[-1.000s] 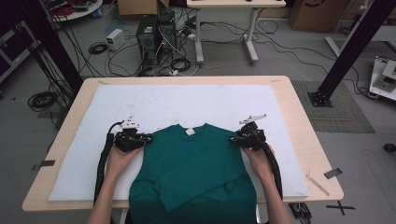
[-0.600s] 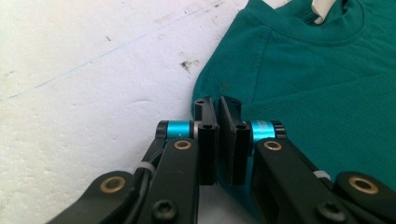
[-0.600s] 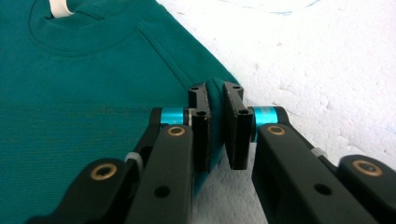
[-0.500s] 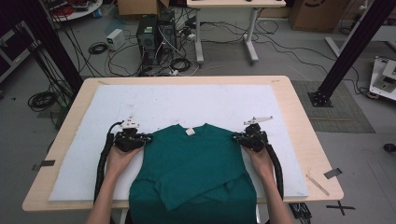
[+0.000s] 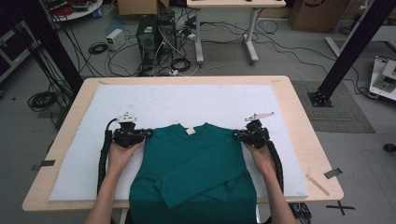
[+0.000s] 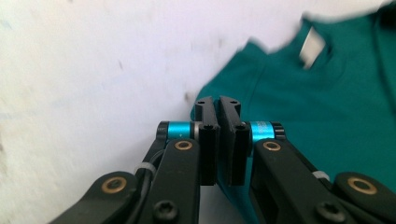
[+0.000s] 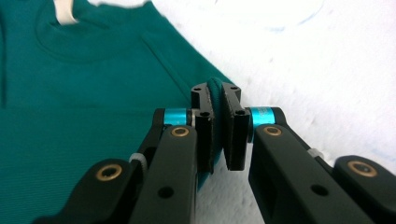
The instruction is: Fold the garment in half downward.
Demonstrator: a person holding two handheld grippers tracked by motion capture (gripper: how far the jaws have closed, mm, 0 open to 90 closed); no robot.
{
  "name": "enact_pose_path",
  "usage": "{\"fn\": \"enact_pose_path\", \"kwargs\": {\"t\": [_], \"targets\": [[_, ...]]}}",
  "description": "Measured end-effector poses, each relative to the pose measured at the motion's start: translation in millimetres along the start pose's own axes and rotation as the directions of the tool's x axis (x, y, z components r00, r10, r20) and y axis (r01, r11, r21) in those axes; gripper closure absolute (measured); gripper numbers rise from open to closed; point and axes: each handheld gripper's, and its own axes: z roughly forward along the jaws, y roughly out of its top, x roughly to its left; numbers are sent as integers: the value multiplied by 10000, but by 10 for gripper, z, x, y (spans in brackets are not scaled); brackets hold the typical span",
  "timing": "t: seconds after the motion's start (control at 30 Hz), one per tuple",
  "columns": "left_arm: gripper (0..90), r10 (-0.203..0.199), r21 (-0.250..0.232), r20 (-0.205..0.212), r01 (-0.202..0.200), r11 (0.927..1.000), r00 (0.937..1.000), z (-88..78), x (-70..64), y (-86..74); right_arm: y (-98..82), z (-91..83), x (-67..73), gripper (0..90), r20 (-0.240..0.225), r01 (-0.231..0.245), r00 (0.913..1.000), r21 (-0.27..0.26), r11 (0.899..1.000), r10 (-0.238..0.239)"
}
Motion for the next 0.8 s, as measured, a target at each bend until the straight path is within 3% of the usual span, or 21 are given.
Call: {"fn": "enact_pose_path", "kwargs": {"t": [0.13, 0.23, 0.3, 0.37, 0.47, 0.53, 0.6, 0.67, 0.73, 0.8], "targets": [[863, 75, -32, -377, -76, 10000, 9993, 39, -5, 142, 122, -21, -43, 861, 81, -70, 9999, -84, 9999, 71], [863, 49, 199, -630, -37, 9998, 9980, 115, 28, 231, 207, 4, -81, 861, 111, -245, 9996, -127, 9996, 247], [863, -148, -20, -620, 147, 9999, 9980, 157, 75, 249, 255, 32, -101, 861, 194, -334, 9992, -124, 9994, 337], [863, -558, 123, -686, 568, 9983, 9961, 204, 137, 268, 301, 57, -145, 861, 176, -361, 9992, -165, 9992, 364], [863, -723, 400, -812, 757, 9963, 9941, 243, 203, 347, 372, 101, -230, 862, -190, -978, 9951, -282, 9948, 973], [863, -1054, 182, -724, 1069, 9941, 9918, 234, 242, 410, 427, 132, -259, 863, -188, -1216, 9925, -266, 9922, 1211], [863, -1049, 224, -739, 1068, 9940, 9917, 233, 267, 498, 503, 158, -279, 863, -46, -1140, 9935, -225, 9932, 1140], [863, -908, -145, -801, 899, 9958, 9926, 224, 280, 561, 564, 158, -298, 862, -2, -1229, 9924, -269, 9921, 1230], [863, -1124, 96, -939, 1137, 9935, 9892, 251, 309, 609, 621, 154, -326, 862, -24, -1386, 9903, -458, 9893, 1386], [863, -1046, 236, -1022, 1075, 9939, 9892, 285, 337, 640, 679, 164, -346, 862, 3, -1413, 9899, -423, 9891, 1415]]}}
